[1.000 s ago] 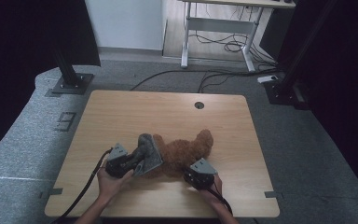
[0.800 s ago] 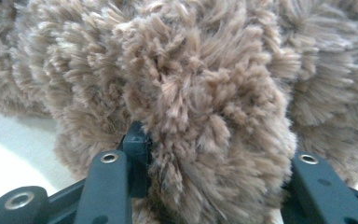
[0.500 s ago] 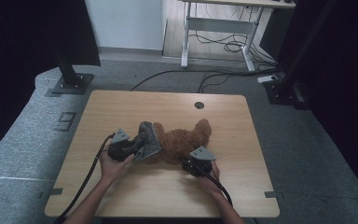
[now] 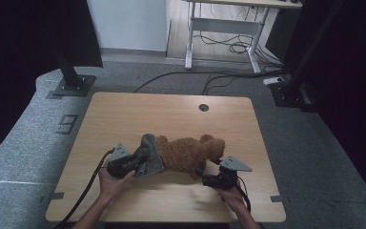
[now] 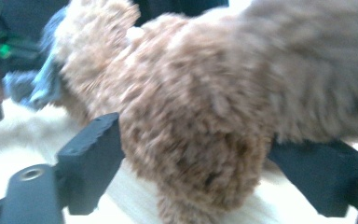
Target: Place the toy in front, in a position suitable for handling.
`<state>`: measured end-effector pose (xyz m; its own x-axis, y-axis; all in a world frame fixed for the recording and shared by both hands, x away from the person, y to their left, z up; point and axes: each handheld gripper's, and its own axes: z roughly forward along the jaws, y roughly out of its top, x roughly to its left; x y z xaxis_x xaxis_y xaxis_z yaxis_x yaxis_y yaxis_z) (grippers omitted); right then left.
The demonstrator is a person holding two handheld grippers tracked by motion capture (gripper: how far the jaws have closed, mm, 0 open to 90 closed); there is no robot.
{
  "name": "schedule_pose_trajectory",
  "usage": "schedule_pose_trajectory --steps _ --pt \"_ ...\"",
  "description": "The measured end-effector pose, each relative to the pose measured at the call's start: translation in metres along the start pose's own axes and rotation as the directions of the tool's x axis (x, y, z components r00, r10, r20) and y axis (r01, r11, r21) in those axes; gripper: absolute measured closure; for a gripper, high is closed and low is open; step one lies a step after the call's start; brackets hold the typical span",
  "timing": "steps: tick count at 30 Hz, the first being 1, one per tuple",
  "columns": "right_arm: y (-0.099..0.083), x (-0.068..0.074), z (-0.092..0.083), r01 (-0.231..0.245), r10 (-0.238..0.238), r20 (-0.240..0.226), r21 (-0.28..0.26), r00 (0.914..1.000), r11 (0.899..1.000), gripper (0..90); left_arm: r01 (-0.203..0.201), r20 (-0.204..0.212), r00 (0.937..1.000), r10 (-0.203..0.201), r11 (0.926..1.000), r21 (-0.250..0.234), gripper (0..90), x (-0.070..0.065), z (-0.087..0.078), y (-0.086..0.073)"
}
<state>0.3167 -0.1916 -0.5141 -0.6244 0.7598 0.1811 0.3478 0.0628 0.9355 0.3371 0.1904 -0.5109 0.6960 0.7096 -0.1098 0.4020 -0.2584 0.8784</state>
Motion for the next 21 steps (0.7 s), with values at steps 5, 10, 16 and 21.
schedule_pose_trajectory --steps 5,10,16,21 --pt "0.011 -0.015 0.006 -0.053 0.053 0.013 -0.016 0.9985 0.998 11.7 0.005 0.004 1.0 -0.005 0.9999 -0.01 77.2 -0.003 -0.001 -0.004" --pt "0.026 -0.027 0.013 -0.111 0.11 -0.008 -0.047 0.9938 0.993 15.4 0.005 0.004 1.0 -0.005 0.9999 -0.013 77.2 -0.004 -0.002 -0.005" --pt "0.023 -0.015 0.014 0.016 -0.017 -0.022 -0.045 0.9996 0.999 47.1 0.044 0.036 0.9984 -0.044 0.999 -0.01 76.5 0.0 -0.011 0.0" --pt "0.0 -0.003 -0.002 0.077 -0.078 -0.026 -0.023 0.9966 0.997 50.7 0.06 0.074 0.9956 -0.058 0.9977 -0.03 76.4 -0.002 -0.025 0.014"
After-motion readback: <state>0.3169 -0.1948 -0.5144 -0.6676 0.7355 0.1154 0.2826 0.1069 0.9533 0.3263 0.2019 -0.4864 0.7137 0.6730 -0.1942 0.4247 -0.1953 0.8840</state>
